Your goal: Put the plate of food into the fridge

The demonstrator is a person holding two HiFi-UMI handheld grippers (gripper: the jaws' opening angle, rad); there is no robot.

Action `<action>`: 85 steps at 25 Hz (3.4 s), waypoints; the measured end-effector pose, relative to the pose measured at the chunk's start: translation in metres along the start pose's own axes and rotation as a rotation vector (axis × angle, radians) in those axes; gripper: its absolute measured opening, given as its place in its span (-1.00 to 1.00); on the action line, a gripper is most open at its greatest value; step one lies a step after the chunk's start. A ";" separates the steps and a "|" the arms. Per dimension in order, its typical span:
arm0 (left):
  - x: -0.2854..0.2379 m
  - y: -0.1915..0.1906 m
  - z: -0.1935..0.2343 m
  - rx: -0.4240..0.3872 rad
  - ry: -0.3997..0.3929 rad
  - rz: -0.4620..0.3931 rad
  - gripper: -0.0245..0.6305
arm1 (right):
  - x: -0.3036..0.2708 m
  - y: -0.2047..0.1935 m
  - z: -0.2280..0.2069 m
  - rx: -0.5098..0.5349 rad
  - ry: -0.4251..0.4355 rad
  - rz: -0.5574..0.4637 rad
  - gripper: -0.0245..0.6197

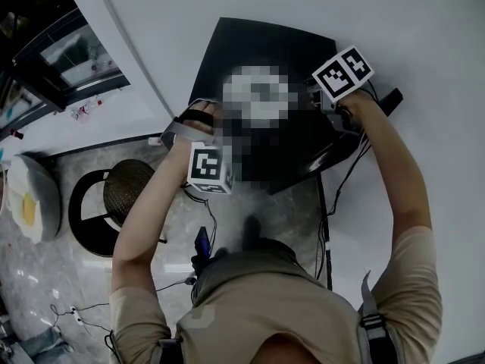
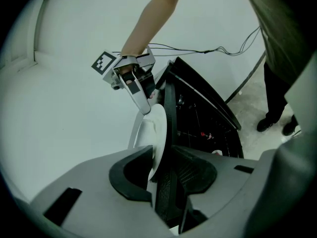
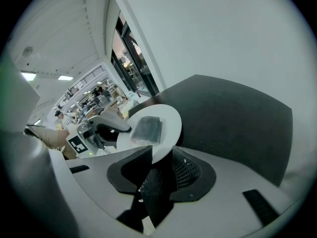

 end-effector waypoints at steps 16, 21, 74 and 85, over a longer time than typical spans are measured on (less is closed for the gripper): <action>0.012 -0.004 -0.001 -0.020 0.085 -0.040 -0.79 | 0.012 -0.019 0.029 0.044 -0.130 -0.154 -0.50; 0.018 -0.005 -0.005 -0.011 0.096 -0.060 -0.79 | 0.028 -0.026 0.040 -0.018 -0.109 -0.252 -0.50; 0.094 0.003 -0.046 0.046 0.172 -0.168 -0.72 | -0.040 -0.109 0.105 -1.028 0.234 -0.787 -0.81; 0.099 0.002 -0.051 0.151 0.178 -0.169 -0.64 | -0.042 -0.114 0.111 -1.080 0.224 -0.786 -0.82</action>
Point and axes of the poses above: the fingertips, and each gripper's own axes: x backward along the fingers, z to its left, y out of its top, the point moved 8 cm from there along x, backward along the fingers, and after that the axes turned 4 degrees about -z, right-handed, at the moved point
